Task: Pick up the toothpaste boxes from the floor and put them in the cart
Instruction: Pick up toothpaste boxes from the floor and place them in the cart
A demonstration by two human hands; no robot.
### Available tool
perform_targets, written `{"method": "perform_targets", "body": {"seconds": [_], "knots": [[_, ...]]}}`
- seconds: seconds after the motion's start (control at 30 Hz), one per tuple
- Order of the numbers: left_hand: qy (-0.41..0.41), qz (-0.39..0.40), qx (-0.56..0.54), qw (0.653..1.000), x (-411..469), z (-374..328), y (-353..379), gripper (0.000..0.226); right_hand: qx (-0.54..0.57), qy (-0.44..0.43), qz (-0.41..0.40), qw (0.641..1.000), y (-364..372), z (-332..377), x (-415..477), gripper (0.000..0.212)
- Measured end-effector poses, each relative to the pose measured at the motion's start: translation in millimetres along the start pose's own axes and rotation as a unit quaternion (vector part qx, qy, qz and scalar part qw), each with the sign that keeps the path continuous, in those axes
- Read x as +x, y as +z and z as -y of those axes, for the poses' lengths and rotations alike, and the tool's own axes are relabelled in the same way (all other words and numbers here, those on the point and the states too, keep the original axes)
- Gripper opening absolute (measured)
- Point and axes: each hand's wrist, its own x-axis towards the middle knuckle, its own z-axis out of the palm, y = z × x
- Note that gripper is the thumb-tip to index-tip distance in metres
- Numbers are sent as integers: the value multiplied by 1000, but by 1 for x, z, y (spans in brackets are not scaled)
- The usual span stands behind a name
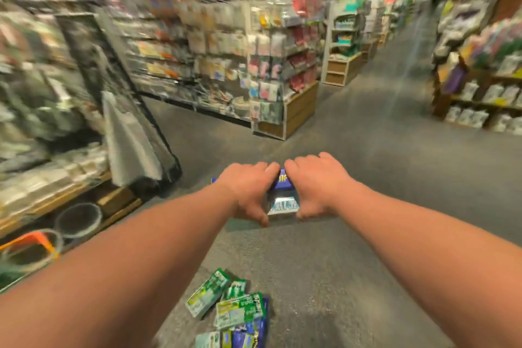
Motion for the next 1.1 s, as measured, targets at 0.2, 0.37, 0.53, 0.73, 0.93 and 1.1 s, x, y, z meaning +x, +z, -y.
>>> {"method": "perform_targets", "body": {"seconds": [0.2,0.37,0.53,0.73,0.93,1.1], "knots": [[-125,3,28,992,-136,37,-47,78,13,-105,-64,992,-65,93,16,65],[-219,17,54,974,-267,76,-64,78,24,-191,-106,976,-112,209,35,66],[-316,42,85,944,-400,114,-65,88,40,-277,-131,951,-154,340,49,70],[-383,71,113,914,-556,172,-56,94,39,-325,-166,930,-193,507,64,76],[-412,100,134,896,-692,234,-40,96,51,-345,-168,922,-221,663,76,75],[-398,116,110,903,-738,289,-6,97,56,-339,-124,931,-212,733,102,77]]}}
